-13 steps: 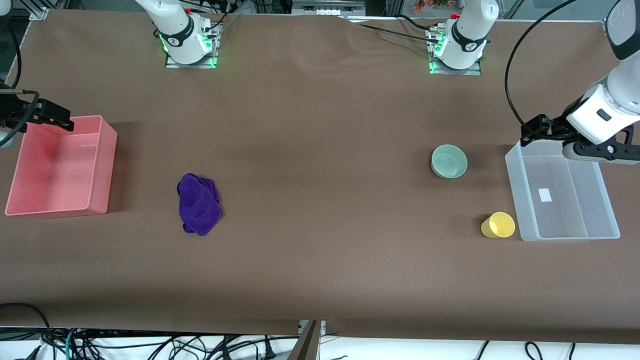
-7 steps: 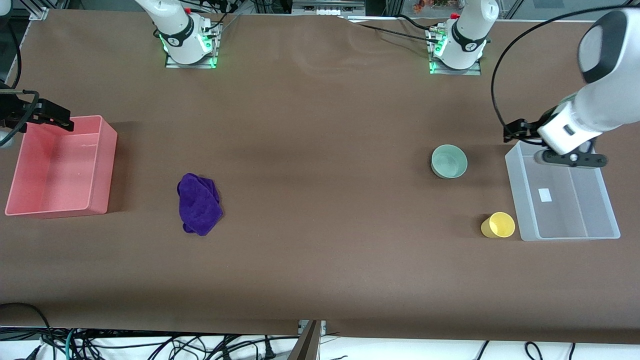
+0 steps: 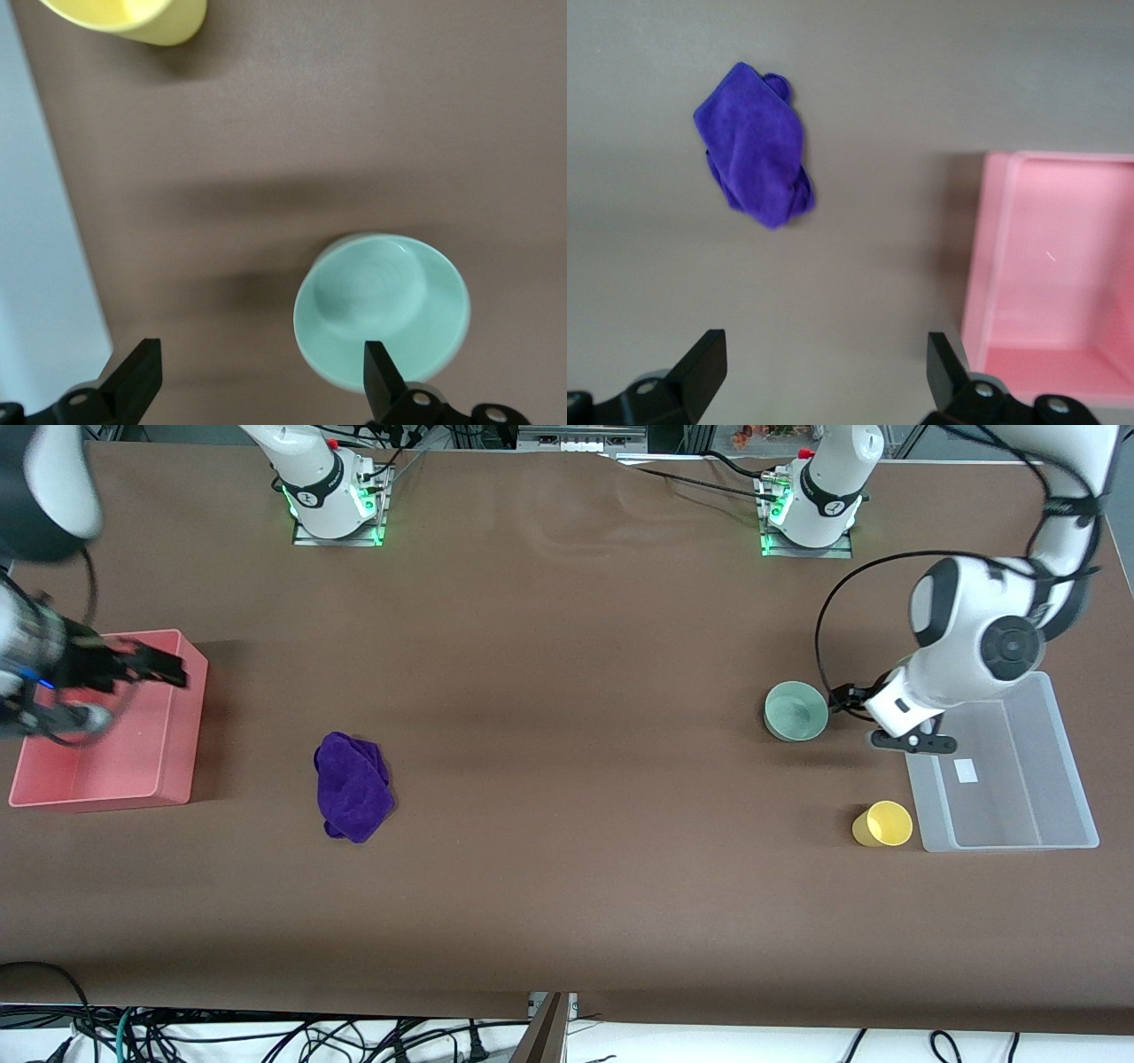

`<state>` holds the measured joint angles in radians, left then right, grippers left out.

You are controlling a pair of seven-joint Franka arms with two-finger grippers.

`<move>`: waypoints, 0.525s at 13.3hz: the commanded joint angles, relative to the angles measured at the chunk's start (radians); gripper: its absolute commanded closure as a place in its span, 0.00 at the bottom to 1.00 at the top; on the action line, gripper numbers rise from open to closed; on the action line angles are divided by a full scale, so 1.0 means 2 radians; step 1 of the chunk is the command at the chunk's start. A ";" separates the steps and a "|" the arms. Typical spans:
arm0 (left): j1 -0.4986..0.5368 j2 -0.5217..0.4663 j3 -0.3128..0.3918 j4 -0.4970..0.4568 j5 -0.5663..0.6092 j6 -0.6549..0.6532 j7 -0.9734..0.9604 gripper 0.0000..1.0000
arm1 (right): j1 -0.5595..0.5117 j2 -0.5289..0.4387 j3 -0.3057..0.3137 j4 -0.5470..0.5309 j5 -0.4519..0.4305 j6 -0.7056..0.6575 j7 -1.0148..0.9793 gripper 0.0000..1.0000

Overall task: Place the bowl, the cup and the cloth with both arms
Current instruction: 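Grasp the green bowl with the left gripper while the right grasps cloth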

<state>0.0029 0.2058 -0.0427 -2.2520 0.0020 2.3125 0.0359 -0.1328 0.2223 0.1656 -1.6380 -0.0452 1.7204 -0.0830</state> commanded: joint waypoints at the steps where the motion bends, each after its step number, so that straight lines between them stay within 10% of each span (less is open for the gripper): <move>1: -0.002 0.036 -0.002 -0.024 -0.003 0.067 0.003 0.00 | 0.006 0.003 0.020 -0.120 0.006 0.152 0.002 0.00; 3: -0.005 0.061 -0.005 -0.024 -0.003 0.089 0.008 0.02 | 0.020 0.027 0.021 -0.179 0.006 0.274 0.003 0.00; 5: -0.007 0.065 -0.006 -0.024 -0.003 0.090 0.023 0.84 | 0.033 0.064 0.020 -0.191 0.006 0.327 0.002 0.00; 7: -0.007 0.064 -0.007 -0.024 -0.003 0.090 0.026 1.00 | 0.047 0.097 0.020 -0.193 0.004 0.367 0.002 0.00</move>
<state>-0.0069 0.3430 -0.0577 -2.3078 0.0020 2.4921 0.0545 -0.0571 0.3771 0.2046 -2.0201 -0.0434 2.3923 -0.0796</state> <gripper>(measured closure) 0.264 0.000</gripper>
